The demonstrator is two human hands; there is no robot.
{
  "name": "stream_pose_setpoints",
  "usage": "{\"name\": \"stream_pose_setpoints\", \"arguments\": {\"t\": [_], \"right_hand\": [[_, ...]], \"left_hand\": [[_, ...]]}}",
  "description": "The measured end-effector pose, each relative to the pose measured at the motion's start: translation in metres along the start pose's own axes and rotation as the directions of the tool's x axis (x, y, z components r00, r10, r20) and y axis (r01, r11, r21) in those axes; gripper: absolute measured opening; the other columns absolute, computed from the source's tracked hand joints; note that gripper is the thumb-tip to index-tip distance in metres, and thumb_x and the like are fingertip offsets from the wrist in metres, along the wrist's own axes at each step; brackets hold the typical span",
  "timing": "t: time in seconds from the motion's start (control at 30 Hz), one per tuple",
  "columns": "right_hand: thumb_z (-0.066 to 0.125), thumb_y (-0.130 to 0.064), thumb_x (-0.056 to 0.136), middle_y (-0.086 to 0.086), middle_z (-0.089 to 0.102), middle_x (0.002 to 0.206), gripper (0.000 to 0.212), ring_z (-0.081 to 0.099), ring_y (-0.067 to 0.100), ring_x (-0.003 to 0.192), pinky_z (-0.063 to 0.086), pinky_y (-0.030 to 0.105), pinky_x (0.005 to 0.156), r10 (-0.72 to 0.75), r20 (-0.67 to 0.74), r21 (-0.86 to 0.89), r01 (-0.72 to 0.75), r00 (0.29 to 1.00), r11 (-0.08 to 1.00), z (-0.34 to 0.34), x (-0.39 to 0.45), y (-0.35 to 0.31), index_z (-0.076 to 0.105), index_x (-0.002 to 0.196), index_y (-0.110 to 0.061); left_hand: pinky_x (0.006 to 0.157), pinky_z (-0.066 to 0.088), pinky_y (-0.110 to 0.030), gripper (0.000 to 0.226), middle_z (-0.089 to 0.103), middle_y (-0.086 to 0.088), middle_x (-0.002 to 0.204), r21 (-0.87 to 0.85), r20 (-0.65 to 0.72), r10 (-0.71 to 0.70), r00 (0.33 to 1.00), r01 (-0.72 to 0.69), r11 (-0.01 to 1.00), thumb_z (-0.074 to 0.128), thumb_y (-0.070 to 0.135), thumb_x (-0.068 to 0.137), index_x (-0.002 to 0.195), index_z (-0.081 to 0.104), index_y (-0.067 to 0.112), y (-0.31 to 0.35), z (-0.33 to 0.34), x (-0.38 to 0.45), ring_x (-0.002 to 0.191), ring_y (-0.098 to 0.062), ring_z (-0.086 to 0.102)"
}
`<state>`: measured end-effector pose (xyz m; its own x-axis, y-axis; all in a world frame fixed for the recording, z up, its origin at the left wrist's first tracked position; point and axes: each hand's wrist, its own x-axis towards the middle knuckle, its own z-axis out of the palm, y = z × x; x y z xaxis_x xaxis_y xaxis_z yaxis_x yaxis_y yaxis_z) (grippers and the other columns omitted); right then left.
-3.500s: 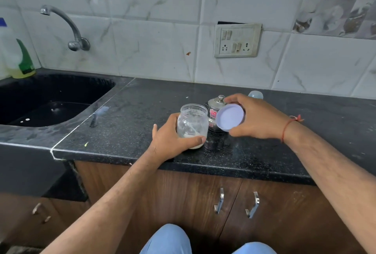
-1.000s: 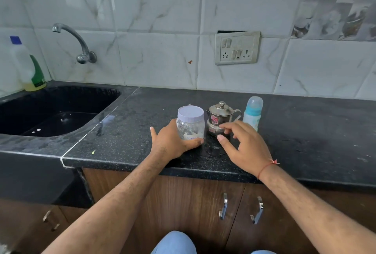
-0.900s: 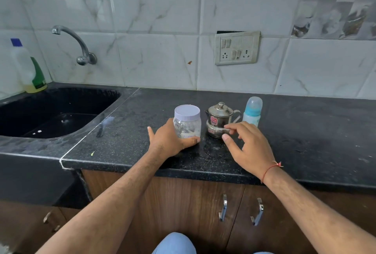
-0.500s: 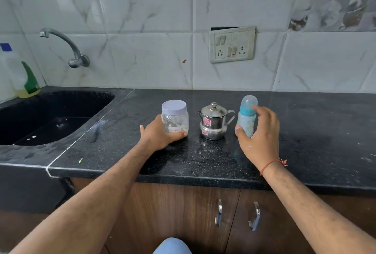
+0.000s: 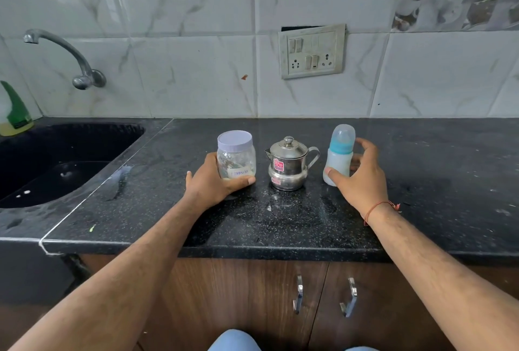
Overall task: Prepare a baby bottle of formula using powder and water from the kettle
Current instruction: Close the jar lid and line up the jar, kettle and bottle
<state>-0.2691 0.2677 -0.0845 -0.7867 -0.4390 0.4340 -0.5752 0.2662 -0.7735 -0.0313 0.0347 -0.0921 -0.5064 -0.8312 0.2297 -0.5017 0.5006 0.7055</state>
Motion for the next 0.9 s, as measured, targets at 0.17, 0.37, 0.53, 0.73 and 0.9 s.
{"name": "stream_pose_setpoints", "arguments": {"t": [0.17, 0.37, 0.53, 0.73, 0.9], "right_hand": [[0.091, -0.028, 0.076, 0.002, 0.071, 0.13, 0.076, 0.069, 0.019, 0.1, 0.055, 0.037, 0.094, 0.03, -0.009, 0.046, -0.029, 1.0, 0.998, -0.001, -0.003, -0.001, 0.049, 0.14, -0.026], [0.092, -0.026, 0.074, 0.0, 0.07, 0.131, 0.075, 0.07, 0.019, 0.107, 0.057, 0.042, 0.097, 0.045, 0.002, 0.031, -0.045, 0.999, 0.998, -0.004, -0.009, -0.003, 0.052, 0.138, -0.025], [0.09, -0.024, 0.075, 0.0, 0.069, 0.135, 0.074, 0.07, 0.019, 0.11, 0.057, 0.043, 0.1, 0.058, 0.009, 0.038, -0.059, 0.998, 0.998, -0.007, -0.011, -0.006, 0.053, 0.139, -0.024], [0.089, -0.026, 0.079, -0.001, 0.065, 0.143, 0.075, 0.071, 0.019, 0.107, 0.057, 0.047, 0.101, 0.062, 0.036, 0.019, -0.063, 0.997, 0.998, -0.006, -0.01, -0.006, 0.05, 0.143, -0.023], [0.089, -0.025, 0.08, -0.001, 0.065, 0.143, 0.073, 0.07, 0.018, 0.106, 0.057, 0.046, 0.101, 0.059, 0.041, 0.015, -0.059, 0.997, 0.998, -0.007, -0.01, -0.006, 0.051, 0.143, -0.023]], "left_hand": [[0.132, -0.001, -0.067, 0.103, 0.069, 0.022, 0.136, 0.001, 0.053, 0.032, 0.998, -0.032, 0.999, 0.079, 0.093, 0.06, 0.142, 0.05, 0.037, -0.004, -0.001, -0.002, 0.137, -0.013, 0.062], [0.132, -0.011, -0.064, 0.089, 0.068, 0.024, 0.129, -0.019, 0.038, 0.054, 0.998, -0.054, 0.998, 0.086, 0.077, 0.071, 0.144, 0.056, 0.037, -0.004, -0.005, -0.005, 0.136, -0.014, 0.062], [0.132, -0.013, -0.061, 0.083, 0.069, 0.024, 0.124, -0.08, 0.041, 0.033, 0.999, -0.03, 0.996, 0.092, 0.062, 0.075, 0.145, 0.057, 0.034, -0.006, -0.007, -0.005, 0.134, -0.013, 0.063], [0.132, -0.011, -0.062, 0.071, 0.069, 0.023, 0.124, -0.074, 0.049, 0.048, 0.998, -0.044, 0.996, 0.09, 0.063, 0.077, 0.136, 0.063, 0.036, -0.006, -0.008, -0.006, 0.135, -0.014, 0.061], [0.132, -0.011, -0.062, 0.07, 0.064, 0.027, 0.121, -0.068, 0.055, 0.058, 0.997, -0.054, 0.996, 0.089, 0.066, 0.077, 0.135, 0.062, 0.038, -0.005, -0.009, -0.007, 0.138, -0.014, 0.06]]}}
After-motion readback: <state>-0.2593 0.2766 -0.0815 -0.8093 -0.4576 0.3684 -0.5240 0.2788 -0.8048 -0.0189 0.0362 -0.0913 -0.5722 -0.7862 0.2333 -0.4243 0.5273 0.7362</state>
